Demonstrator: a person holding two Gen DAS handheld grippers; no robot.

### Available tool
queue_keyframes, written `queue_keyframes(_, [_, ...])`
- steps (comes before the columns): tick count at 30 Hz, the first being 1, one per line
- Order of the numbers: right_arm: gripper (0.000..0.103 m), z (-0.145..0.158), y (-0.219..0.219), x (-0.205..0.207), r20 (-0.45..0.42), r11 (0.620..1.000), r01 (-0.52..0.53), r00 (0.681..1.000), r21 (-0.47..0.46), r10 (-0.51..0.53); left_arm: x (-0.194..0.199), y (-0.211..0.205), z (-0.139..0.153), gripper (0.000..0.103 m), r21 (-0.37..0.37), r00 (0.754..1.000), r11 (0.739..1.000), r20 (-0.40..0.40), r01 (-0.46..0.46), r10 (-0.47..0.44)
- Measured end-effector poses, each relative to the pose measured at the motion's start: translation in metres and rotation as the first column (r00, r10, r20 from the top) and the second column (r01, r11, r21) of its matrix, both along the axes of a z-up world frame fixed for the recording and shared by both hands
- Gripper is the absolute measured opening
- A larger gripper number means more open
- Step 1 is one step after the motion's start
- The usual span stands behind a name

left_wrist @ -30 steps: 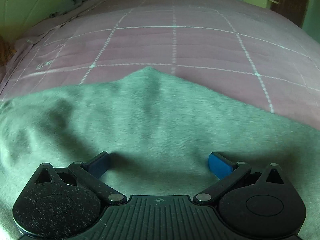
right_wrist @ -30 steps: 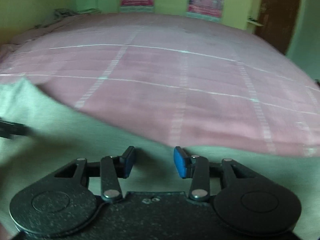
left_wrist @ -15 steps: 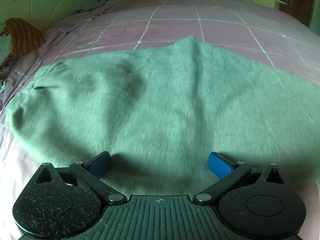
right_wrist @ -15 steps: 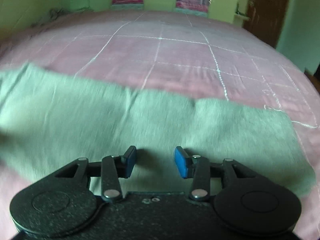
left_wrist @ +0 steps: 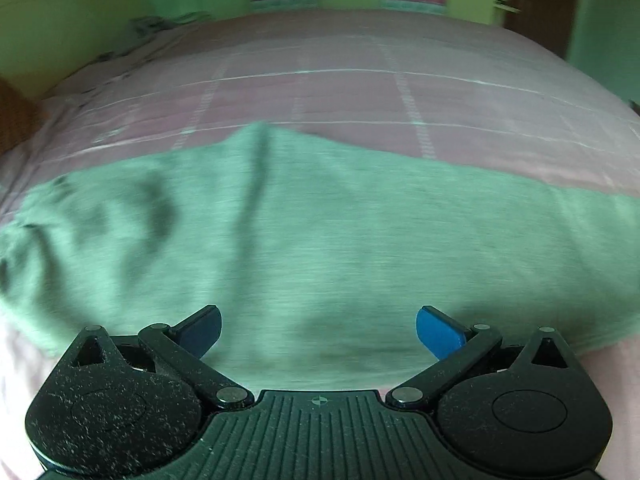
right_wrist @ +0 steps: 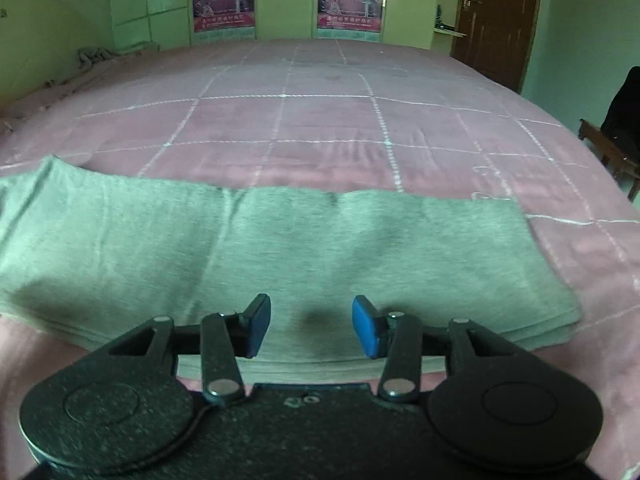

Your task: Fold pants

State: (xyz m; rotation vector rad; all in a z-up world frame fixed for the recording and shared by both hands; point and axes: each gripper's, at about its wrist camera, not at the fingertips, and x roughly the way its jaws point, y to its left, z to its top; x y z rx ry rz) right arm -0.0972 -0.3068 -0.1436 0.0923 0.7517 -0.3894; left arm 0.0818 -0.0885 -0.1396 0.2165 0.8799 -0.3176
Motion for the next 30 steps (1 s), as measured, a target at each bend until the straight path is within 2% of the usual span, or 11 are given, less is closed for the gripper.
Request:
queue_keyframes(3, [0.047,-0.001,-0.014,-0.009,0.002,0.999,0.054,0.999,0.007,-0.054,-0.005,-0.024,-0.009,0.103,0.025,0.999,0.999,-0.005,0.038,-0.038])
queue_keyframes(5, [0.047,-0.004,-0.023,-0.016,-0.007,0.997,0.082,0.997,-0.002,-0.082,-0.006,-0.031,-0.023,0.103,0.043,0.998,0.998,-0.047,0.054,-0.052])
queue_keyframes(7, [0.047,-0.011,-0.032,-0.023,-0.037,0.996,0.089,0.995,-0.029,-0.090,-0.010,-0.028,-0.031,0.103,0.020,0.997,0.999,-0.066,0.033,-0.031])
queue_keyframes(12, [0.047,-0.009,-0.044,-0.033,-0.033,0.997,0.074,0.997,0.019,-0.073,-0.006,-0.031,-0.018,0.103,0.014,0.998,1.000,-0.065,0.026,-0.025])
queue_keyframes(14, [0.048,-0.003,-0.045,-0.038,0.002,0.995,0.095,0.995,0.029,-0.095,-0.007,-0.039,-0.015,0.103,-0.008,0.997,0.999,-0.068,0.032,-0.033])
queue_keyframes(19, [0.050,0.000,-0.049,-0.049,0.043,0.989,0.145,0.988,0.035,-0.146,-0.014,-0.070,-0.025,0.103,0.009,0.993,0.996,-0.083,0.087,-0.086])
queue_keyframes(22, [0.054,-0.004,-0.056,-0.051,0.026,0.987,0.160,0.987,0.016,-0.160,-0.019,-0.069,-0.033,0.103,0.007,0.994,0.996,-0.074,0.087,-0.086])
queue_keyframes(24, [0.054,-0.015,-0.066,-0.048,-0.022,0.986,0.163,0.987,0.035,-0.162,-0.018,-0.068,-0.032,0.103,0.006,0.993,0.996,-0.080,0.092,-0.091])
queue_keyframes(26, [0.055,-0.014,-0.072,-0.053,-0.001,0.982,0.173,0.985,0.070,-0.174,-0.017,-0.067,-0.030,0.103,0.004,0.992,0.996,-0.085,0.094,-0.093])
queue_keyframes(30, [0.056,-0.007,-0.073,-0.055,0.016,0.980,0.186,0.982,0.070,-0.187,-0.016,-0.069,-0.024,0.103,0.002,0.994,0.998,-0.084,0.069,-0.069])
